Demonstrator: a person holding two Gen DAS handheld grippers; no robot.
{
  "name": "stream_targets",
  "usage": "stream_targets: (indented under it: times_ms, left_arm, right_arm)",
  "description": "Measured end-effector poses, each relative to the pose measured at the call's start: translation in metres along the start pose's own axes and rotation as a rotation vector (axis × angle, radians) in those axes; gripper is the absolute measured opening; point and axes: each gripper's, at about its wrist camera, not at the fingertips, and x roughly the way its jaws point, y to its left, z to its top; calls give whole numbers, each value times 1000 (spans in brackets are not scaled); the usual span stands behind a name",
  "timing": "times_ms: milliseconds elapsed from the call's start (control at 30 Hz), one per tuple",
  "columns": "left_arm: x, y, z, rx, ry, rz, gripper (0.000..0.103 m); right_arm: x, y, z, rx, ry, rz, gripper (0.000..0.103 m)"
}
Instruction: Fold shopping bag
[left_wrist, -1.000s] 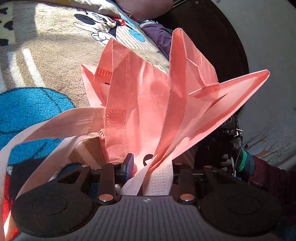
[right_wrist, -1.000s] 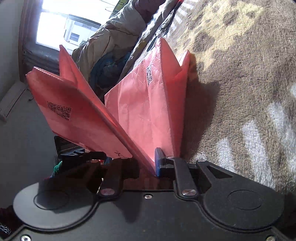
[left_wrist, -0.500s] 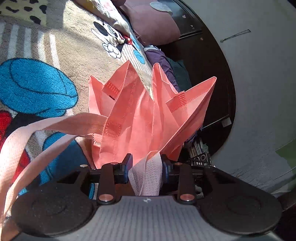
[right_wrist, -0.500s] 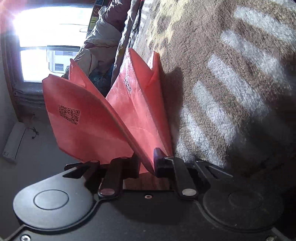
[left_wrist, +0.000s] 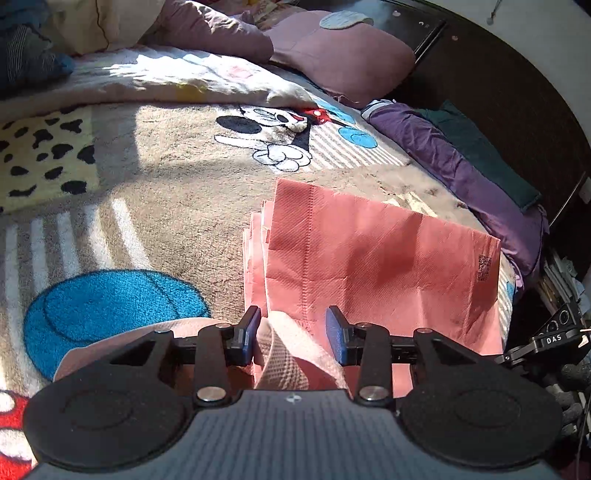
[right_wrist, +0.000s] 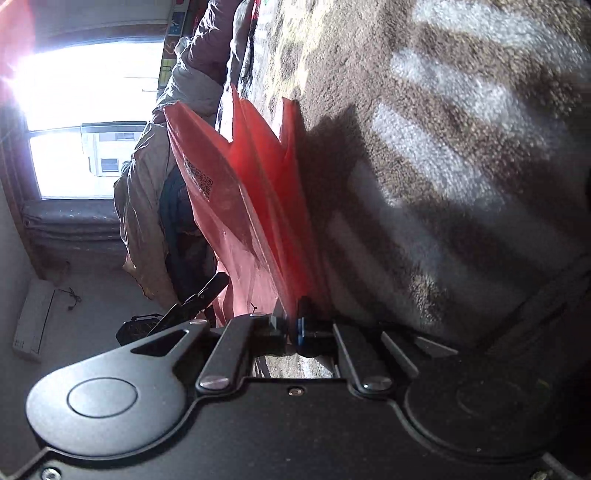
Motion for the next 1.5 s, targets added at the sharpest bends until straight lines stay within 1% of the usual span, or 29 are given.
stream_targets:
  times_ms: [67, 100, 167, 200, 233, 267, 333, 400, 433, 500, 567, 600, 667, 700, 733, 767, 867, 933, 967, 1033, 1133, 1167, 1200, 1267, 1300, 1333, 1400, 1467, 1500]
  left_arm:
    - [-3, -25, 1, 225, -43, 142, 45]
    - [-6, -39, -3, 337, -77, 192, 45]
    - [-9, -67, -9, 523, -136, 278, 45]
    - [-9, -81, -10, 599, -165, 310, 45]
    - [-9, -90, -8, 609, -187, 296, 45]
    - [-11, -98, -5, 599, -201, 263, 45]
    - [-8, -111, 2, 567, -197, 206, 45]
    - [0, -119, 11, 512, -170, 123, 45]
    - [6, -118, 14, 465, -155, 89, 45]
    - [22, -110, 16, 368, -88, 27, 45]
    - [37, -101, 8, 334, -23, 14, 46]
    - [40, -98, 4, 325, -7, 9, 48]
    - [35, -89, -5, 296, -39, -20, 49]
    - [34, -88, -7, 307, -48, -26, 50]
    - [32, -87, -10, 321, -55, -31, 50]
    - [31, -87, -12, 328, -59, -34, 50]
    - [30, -88, -14, 334, -70, -34, 50]
    - [30, -90, -18, 338, -85, -28, 50]
    - [29, -91, -20, 336, -92, -28, 50]
    - [28, -92, -22, 332, -100, -28, 50]
    - [25, -94, -25, 328, -97, -27, 50]
    - [24, -94, -25, 326, -96, -26, 50]
    - [23, -94, -26, 325, -94, -25, 50]
    - [19, -91, -28, 321, -89, -18, 50]
    - [17, -88, -28, 320, -86, -10, 51]
    - [13, -85, -31, 321, -86, 3, 52]
    - [3, -74, -36, 310, -94, 46, 52]
    - [-6, -56, -42, 265, -102, 77, 52]
    - [-11, -46, -44, 237, -104, 83, 52]
  right_arm:
    - [0, 0, 0, 9, -5, -8, 0]
    - [-1, 0, 0, 13, -8, -12, 0]
    - [0, 1, -1, 21, -11, -19, 0]
    - [0, 1, -2, 24, -14, -22, 0]
    - [0, 1, -3, 27, -16, -26, 0]
    - [0, 1, -5, 33, -17, -29, 0]
    - [2, 2, -10, 48, -17, -33, 0]
    - [7, 2, -19, 60, -8, -33, 0]
    - [13, 4, -24, 65, 0, -35, 0]
    - [17, 1, -40, 79, 14, -32, 0]
    - [27, 1, -58, 83, 36, -23, 0]
    - [31, 1, -65, 86, 41, -19, 0]
    - [31, 6, -73, 50, 31, -29, 0]
    - [28, 14, -73, -3, 29, -53, 0]
    - [23, 24, -74, -67, 30, -86, 3]
    - [16, 33, -74, -129, 27, -116, 9]
    - [-11, 56, -78, -280, 2, -192, 9]
    - [-31, 80, -80, -427, -40, -223, 9]
    - [-37, 92, -81, -501, -65, -229, 10]
    - [-37, 118, -73, -634, -104, -191, 10]
    - [-18, 145, -53, -750, -125, -183, 10]
    - [-7, 149, -45, -786, -123, -209, 10]
    - [8, 147, -34, -817, -110, -263, 10]
    - [33, 134, -18, -884, -58, -413, 10]
    - [43, 121, -11, -925, -24, -493, 7]
    - [46, 110, -9, -956, -6, -520, 0]
    - [40, 100, -11, -1008, -21, -491, 0]
    - [36, 98, -18, -1048, -32, -511, 0]
    - [34, 95, -19, -1013, -52, -507, 0]
